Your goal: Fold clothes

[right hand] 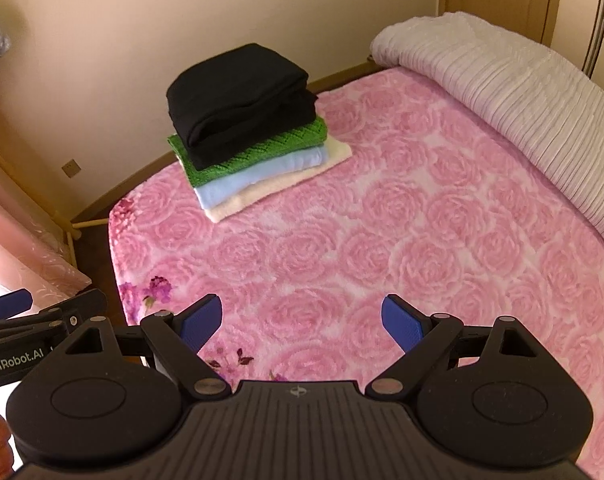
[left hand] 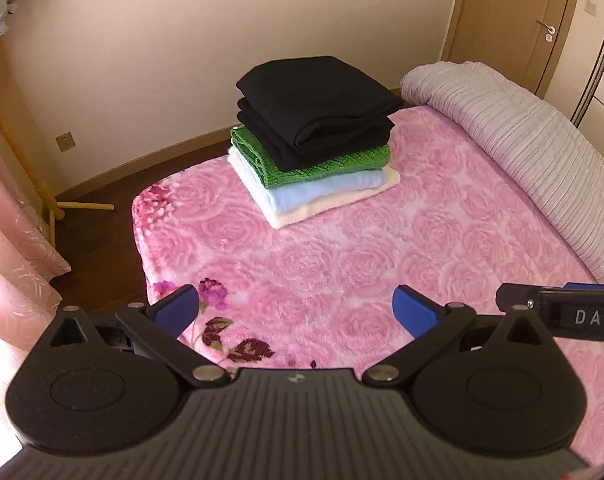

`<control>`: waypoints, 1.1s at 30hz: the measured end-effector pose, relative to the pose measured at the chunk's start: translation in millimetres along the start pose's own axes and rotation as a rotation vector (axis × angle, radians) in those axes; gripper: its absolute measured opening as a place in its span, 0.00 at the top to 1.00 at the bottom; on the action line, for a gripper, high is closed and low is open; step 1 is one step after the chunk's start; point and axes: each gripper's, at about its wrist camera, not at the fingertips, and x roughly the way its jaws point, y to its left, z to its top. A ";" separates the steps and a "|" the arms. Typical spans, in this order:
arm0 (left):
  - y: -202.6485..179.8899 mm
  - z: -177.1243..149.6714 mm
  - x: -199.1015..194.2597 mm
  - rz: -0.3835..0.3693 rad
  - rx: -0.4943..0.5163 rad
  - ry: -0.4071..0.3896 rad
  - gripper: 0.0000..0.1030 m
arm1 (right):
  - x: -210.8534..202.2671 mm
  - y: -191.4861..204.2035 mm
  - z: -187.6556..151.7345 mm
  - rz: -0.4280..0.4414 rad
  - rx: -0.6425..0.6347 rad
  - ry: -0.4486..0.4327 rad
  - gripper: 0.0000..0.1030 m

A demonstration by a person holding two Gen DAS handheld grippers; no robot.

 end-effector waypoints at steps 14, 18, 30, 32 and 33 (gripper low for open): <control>6.2 25.1 54.4 -0.063 -0.034 0.095 0.01 | 49.6 4.1 33.5 -0.022 -0.015 0.052 0.13; 4.4 31.6 65.6 -0.055 -0.033 0.102 0.01 | 59.6 3.5 41.9 -0.026 -0.017 0.062 0.13; -1.6 44.5 90.4 -0.026 -0.033 0.109 0.01 | 78.7 -1.3 55.4 -0.026 -0.010 0.088 0.13; -0.8 44.9 89.2 -0.009 -0.037 0.082 0.01 | 80.3 -1.8 55.8 -0.025 -0.007 0.092 0.13; -0.2 45.2 88.2 0.000 -0.038 0.068 0.01 | 80.9 -2.0 56.1 -0.024 -0.005 0.095 0.13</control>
